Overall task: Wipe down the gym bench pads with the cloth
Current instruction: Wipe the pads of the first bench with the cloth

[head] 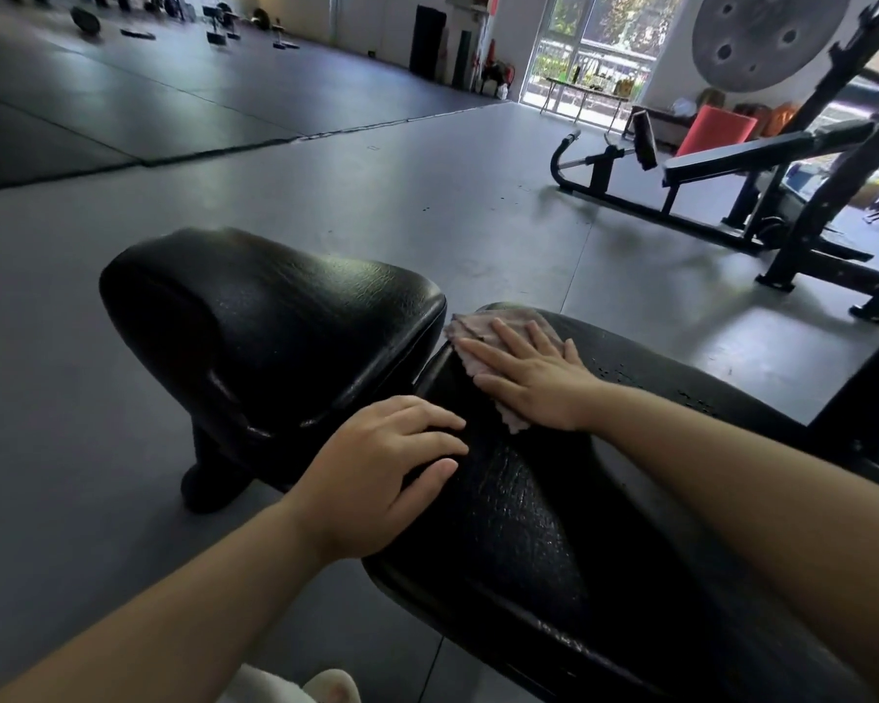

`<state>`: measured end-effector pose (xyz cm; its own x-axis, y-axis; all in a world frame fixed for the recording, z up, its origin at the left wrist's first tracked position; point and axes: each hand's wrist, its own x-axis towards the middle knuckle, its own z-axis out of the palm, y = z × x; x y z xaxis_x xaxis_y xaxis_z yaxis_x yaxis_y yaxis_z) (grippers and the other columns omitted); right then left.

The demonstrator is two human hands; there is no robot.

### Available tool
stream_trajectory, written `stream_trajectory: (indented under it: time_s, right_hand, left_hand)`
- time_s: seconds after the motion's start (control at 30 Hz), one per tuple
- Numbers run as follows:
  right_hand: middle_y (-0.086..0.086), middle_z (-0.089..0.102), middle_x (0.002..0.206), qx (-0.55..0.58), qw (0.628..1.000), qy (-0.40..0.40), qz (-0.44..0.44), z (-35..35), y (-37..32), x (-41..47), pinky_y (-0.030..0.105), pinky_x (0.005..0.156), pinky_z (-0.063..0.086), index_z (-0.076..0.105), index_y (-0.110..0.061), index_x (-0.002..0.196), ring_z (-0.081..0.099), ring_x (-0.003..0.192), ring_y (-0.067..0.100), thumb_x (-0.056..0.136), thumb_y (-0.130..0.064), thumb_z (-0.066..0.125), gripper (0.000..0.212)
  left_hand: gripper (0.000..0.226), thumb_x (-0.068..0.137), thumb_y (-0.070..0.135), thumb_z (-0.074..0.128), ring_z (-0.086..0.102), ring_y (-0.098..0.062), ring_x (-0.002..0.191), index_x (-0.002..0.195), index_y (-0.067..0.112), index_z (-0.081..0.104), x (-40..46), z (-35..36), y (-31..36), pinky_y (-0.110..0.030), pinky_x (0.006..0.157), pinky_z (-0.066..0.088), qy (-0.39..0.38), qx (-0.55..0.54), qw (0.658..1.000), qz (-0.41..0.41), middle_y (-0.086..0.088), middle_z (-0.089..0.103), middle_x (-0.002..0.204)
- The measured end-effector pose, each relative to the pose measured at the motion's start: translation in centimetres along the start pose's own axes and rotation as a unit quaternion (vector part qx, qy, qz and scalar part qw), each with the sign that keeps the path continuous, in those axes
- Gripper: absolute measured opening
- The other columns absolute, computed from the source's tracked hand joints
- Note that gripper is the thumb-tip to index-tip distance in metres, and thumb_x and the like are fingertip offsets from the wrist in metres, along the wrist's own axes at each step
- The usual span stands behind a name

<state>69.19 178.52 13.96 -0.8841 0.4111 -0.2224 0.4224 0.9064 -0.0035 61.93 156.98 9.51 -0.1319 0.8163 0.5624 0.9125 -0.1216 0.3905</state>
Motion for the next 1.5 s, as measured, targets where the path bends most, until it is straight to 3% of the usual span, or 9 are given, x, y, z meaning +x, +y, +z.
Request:
stream_trajectory:
  time_s: [0.27,0.43,0.6,0.7,0.83,1.0,1.2,1.3,1.5]
  right_hand:
    - [-0.007,-0.009,0.159,0.063,0.989,0.015,0.137,-1.0,1.3,3.7,0.065,0.109,-0.009,0.006,-0.055,0.144,-0.014,0.144,0.035,0.093,-0.066,0.019,0.054]
    - [-0.010,-0.009,0.159,0.059,0.997,0.018,0.042,0.0,-1.5,-0.5,0.058,0.112,-0.012,0.007,-0.055,0.144,-0.016,0.145,0.027,0.096,-0.061,0.017,0.050]
    - [-0.016,-0.018,0.156,0.032,0.996,-0.011,-0.079,1.5,-3.3,-8.2,0.053,0.114,-0.012,-0.008,-0.059,0.139,-0.023,0.143,0.020,0.099,-0.049,0.010,0.045]
    - [-0.016,-0.013,0.157,0.022,0.997,-0.019,-0.071,1.0,-2.8,-8.5,0.054,0.115,-0.006,0.004,-0.055,0.143,-0.017,0.144,0.024,0.099,-0.049,0.015,0.046]
    - [-0.010,0.005,0.158,0.051,0.998,0.028,-0.040,0.5,-2.9,-4.5,0.062,0.112,0.000,0.028,-0.039,0.141,-0.003,0.145,0.034,0.098,-0.050,0.029,0.044]
    - [-0.004,0.000,0.160,0.031,0.998,0.057,0.012,0.3,-1.4,0.6,0.060,0.112,-0.010,0.008,-0.048,0.147,-0.008,0.144,0.039,0.097,-0.055,0.024,0.053]
    - [0.001,-0.003,0.160,0.077,0.985,0.067,0.140,-0.2,-2.6,3.7,0.065,0.109,-0.012,0.016,-0.040,0.149,-0.014,0.141,0.045,0.095,-0.056,0.022,0.057]
    - [0.005,-0.007,0.160,0.096,0.973,0.058,0.202,-0.7,-2.4,4.1,0.064,0.106,-0.014,0.009,-0.035,0.151,-0.016,0.140,0.046,0.096,-0.054,0.019,0.059]
    - [0.007,-0.011,0.159,0.128,0.938,0.054,0.319,-0.7,0.4,3.1,0.062,0.108,-0.015,0.002,-0.026,0.153,-0.018,0.139,0.049,0.098,-0.053,0.015,0.062]
  left_hand:
    - [0.031,0.090,0.029,0.045,0.057,-0.010,0.101,0.095,0.016,0.073,0.3,0.0,0.0,-0.031,0.089,0.045,0.003,-0.024,1.000,-0.005,0.007,0.068,0.103]
    - [0.033,0.091,0.030,0.044,0.056,-0.010,0.104,0.097,0.017,0.073,0.2,-0.2,0.0,-0.036,0.089,0.048,-0.010,-0.017,1.000,-0.015,0.007,0.067,0.105]
    - [0.033,0.090,0.031,0.045,0.058,-0.014,0.101,0.097,0.014,0.073,0.4,-0.1,0.1,-0.035,0.088,0.045,-0.011,0.002,1.000,-0.007,0.004,0.068,0.102]
    - [0.033,0.091,0.031,0.045,0.059,-0.015,0.098,0.095,0.013,0.073,0.5,-0.1,0.2,-0.034,0.087,0.045,-0.009,0.008,1.000,0.004,0.004,0.068,0.100]
    - [0.032,0.091,0.032,0.045,0.059,-0.015,0.097,0.094,0.015,0.072,0.7,-0.1,0.2,-0.035,0.085,0.045,-0.011,0.012,1.000,0.006,0.005,0.067,0.099]
    - [0.030,0.090,0.031,0.046,0.058,-0.012,0.097,0.093,0.017,0.073,0.7,-0.1,0.1,-0.033,0.085,0.045,-0.007,0.005,1.000,0.003,0.009,0.066,0.100]
    - [0.027,0.087,0.035,0.050,0.058,-0.010,0.094,0.090,0.020,0.072,1.5,-0.3,0.3,-0.035,0.083,0.048,-0.031,0.025,0.999,0.002,0.012,0.065,0.098]
    - [0.032,0.085,0.042,0.048,0.059,-0.007,0.094,0.092,0.023,0.073,2.2,-0.5,1.0,-0.033,0.084,0.050,-0.049,0.058,0.997,-0.016,0.015,0.066,0.099]
    - [0.045,0.088,0.049,0.038,0.061,-0.017,0.101,0.100,0.023,0.072,3.6,0.0,2.4,-0.039,0.088,0.049,-0.070,0.094,0.992,-0.047,0.008,0.066,0.111]
